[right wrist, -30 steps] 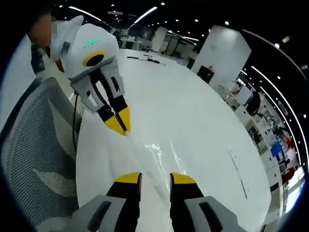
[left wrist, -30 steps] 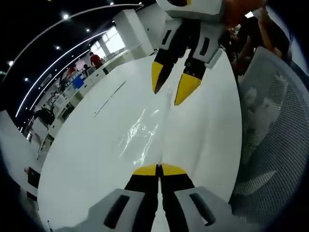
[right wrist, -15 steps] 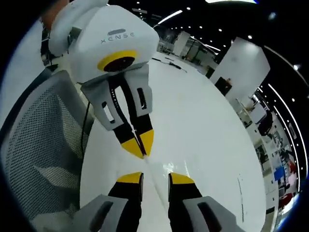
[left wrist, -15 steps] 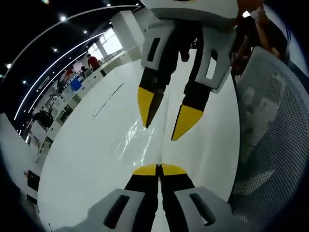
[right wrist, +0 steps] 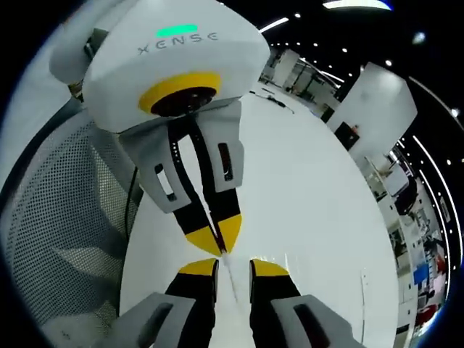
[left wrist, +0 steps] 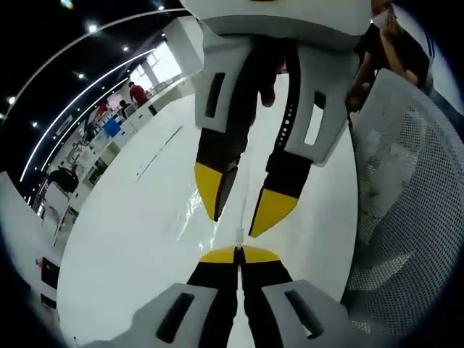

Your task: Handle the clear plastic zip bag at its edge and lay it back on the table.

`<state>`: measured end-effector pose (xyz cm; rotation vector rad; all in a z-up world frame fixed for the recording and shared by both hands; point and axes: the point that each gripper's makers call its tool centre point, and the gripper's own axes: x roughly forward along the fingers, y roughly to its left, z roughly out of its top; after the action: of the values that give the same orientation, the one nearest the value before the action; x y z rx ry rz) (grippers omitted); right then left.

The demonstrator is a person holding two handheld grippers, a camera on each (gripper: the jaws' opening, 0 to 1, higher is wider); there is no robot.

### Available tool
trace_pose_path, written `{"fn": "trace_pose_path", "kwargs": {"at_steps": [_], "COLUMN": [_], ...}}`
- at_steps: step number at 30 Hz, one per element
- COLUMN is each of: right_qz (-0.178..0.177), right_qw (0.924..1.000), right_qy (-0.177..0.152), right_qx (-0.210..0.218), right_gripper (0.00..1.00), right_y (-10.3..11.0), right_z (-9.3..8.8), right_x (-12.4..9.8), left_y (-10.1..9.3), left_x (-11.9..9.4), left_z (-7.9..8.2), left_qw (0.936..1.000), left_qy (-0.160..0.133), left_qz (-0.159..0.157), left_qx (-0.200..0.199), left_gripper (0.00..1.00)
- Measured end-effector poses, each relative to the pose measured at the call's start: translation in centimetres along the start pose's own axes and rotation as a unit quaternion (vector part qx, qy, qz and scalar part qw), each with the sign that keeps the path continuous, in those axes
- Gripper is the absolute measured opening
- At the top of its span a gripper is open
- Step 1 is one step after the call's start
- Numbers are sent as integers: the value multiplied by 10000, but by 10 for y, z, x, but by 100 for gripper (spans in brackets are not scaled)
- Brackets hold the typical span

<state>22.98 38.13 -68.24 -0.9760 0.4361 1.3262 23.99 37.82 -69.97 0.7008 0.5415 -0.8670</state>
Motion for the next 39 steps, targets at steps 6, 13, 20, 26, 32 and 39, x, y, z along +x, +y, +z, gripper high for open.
{"fn": "trace_pose_path", "kwargs": {"at_steps": [6,13,20,26,32,39], "right_qz": [101,170,219,256,169,153], "right_qw": [9996,9980,9957,9963,9967,9970], "right_qy": [91,204,320,311,320,300], "right_qx": [-267,-582,-844,-753,-727,-697], "right_gripper": [10,4,1,0,0,0], "right_y": [5,10,14,16,14,15], "right_z": [-2,-3,-4,-5,-7,-7], "right_x": [5,9,11,12,13,10], "left_y": [-1,-7,-9,-12,-10,-10], "left_x": [-1,-2,-2,-2,-5,-6], "left_z": [1,3,3,1,-1,1], "left_qw": [10000,9997,9994,9995,9998,9998], "left_qy": [-3,11,36,44,26,28], "left_qz": [-39,-102,-110,-152,-175,-161], "left_qx": [48,200,331,285,93,70], "left_gripper": [0,0,0,0,0,0]}}
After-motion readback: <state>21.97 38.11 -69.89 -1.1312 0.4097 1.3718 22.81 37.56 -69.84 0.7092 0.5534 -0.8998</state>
